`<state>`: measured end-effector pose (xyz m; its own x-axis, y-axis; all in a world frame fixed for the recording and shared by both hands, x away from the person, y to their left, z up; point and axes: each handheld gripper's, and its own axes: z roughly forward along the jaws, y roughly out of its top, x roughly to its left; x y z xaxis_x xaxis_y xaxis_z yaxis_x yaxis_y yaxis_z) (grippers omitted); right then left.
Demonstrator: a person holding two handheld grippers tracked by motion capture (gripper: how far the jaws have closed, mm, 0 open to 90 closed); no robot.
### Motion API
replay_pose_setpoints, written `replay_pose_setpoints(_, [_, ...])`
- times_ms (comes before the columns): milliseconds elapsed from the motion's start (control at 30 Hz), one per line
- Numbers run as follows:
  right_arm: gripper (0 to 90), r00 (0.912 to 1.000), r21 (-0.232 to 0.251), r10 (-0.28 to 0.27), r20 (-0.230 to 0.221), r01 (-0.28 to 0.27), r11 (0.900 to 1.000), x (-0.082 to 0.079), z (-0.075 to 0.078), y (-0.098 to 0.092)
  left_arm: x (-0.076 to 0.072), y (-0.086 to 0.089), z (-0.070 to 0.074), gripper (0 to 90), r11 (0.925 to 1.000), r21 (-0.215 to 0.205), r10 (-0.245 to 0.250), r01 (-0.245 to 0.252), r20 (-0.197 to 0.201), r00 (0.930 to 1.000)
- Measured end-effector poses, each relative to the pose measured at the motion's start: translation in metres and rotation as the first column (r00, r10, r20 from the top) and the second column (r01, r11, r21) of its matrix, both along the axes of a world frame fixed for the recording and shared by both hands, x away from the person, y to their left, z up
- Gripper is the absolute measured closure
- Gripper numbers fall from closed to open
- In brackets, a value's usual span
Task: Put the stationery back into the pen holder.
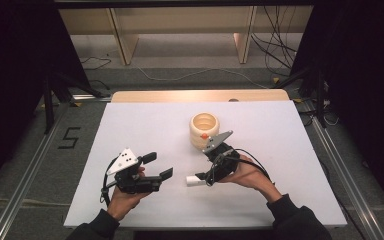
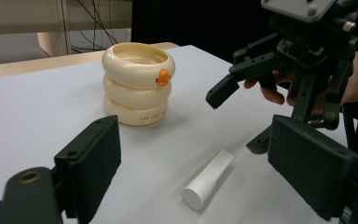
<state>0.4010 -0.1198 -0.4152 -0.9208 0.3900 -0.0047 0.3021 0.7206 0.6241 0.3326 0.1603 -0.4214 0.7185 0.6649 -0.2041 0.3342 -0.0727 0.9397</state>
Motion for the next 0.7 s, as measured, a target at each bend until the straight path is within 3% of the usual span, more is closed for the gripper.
replay_pose_setpoints(200, [24.8, 0.9990, -0.100, 0.040, -0.022, -0.042, 0.994, -0.003, -0.013, 0.011, -0.001, -0.001, 0.000, 16.7, 1.0000, 0.001, -0.001, 0.001, 0.006, 1.0000])
replay_pose_setpoints(700, [36.6, 0.9941, -0.205, 0.094, -0.054, -0.104, 0.973, 0.004, -0.031, 0.023, -0.001, -0.001, 0.000, 16.7, 1.0000, -0.001, -0.001, 0.001, 0.003, 1.0000])
